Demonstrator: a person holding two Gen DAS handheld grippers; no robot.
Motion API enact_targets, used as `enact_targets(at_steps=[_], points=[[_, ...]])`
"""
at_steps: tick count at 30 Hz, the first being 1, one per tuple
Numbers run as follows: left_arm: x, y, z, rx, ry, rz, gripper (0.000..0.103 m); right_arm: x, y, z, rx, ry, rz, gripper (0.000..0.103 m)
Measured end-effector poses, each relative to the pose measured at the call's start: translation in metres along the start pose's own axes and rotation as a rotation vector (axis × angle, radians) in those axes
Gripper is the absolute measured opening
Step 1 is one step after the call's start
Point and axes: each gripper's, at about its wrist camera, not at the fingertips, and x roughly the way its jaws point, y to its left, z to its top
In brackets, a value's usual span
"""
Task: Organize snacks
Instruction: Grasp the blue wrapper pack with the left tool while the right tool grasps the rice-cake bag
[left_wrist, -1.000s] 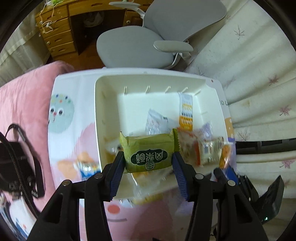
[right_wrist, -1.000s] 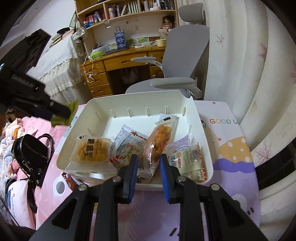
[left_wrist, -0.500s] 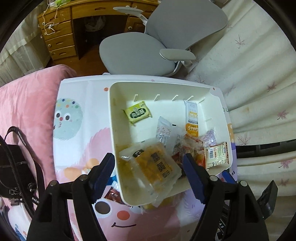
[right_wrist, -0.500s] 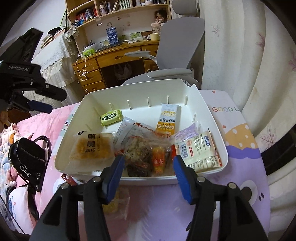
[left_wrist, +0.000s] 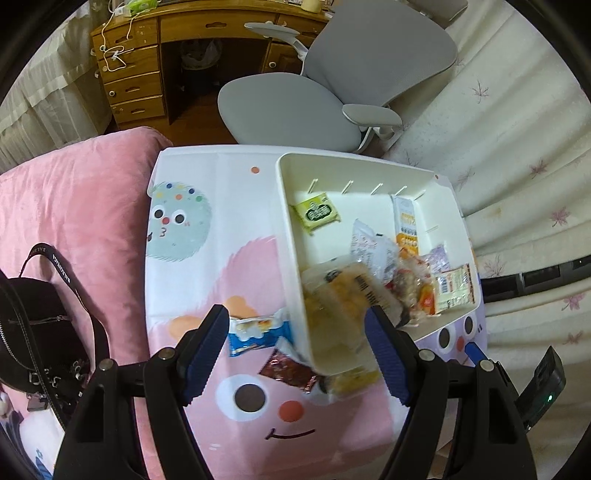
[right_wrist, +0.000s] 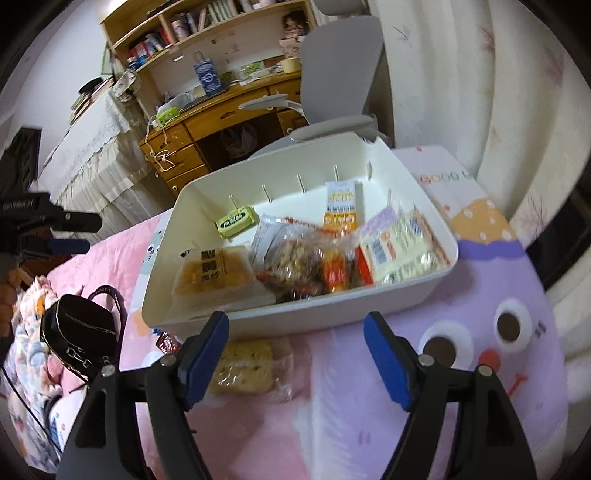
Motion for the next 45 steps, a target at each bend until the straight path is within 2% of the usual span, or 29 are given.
enact_targets(at_steps=[4,9,13,16,21,26,30,35,39,45], points=[[0.007,0.020,-0.008,0.057,0.026,-0.002,0.074,0.010,0.002,-0.017,0.082,0.021,-0.020,0.079],[0.017,0.032,-0.017,0.205,0.056,0.011,0.074,0.020,0.012,-0.037,0.180,0.021,-0.077,0.080],[0.025,0.036,-0.026,0.287,0.100,-0.003,0.074,0.018,0.029,-0.050,0.255,-0.005,-0.116,0.087],[0.029,0.035,-0.031,0.339,0.131,-0.038,0.074,0.016,0.044,-0.053,0.279,-0.003,-0.113,0.087],[0.036,0.031,-0.035,0.470,0.146,-0.066,0.074,0.010,0.065,-0.057,0.278,-0.012,-0.140,0.087],[0.049,0.033,-0.031,0.566,0.157,-0.145,0.074,0.012,0.080,-0.063,0.281,0.002,-0.205,0.087],[0.068,0.035,-0.030,0.636,0.145,-0.175,0.074,0.020,0.085,-0.069,0.278,0.020,-0.237,0.087],[0.098,0.040,-0.033,0.703,0.126,-0.145,0.074,0.039,0.090,-0.081,0.222,0.036,-0.314,0.088],[0.115,0.043,-0.036,0.750,0.103,-0.112,0.072,0.054,0.092,-0.086,0.160,0.048,-0.331,0.088],[0.126,0.037,-0.039,0.795,0.059,-0.140,0.070,0.072,0.095,-0.083,0.078,0.049,-0.354,0.088]])
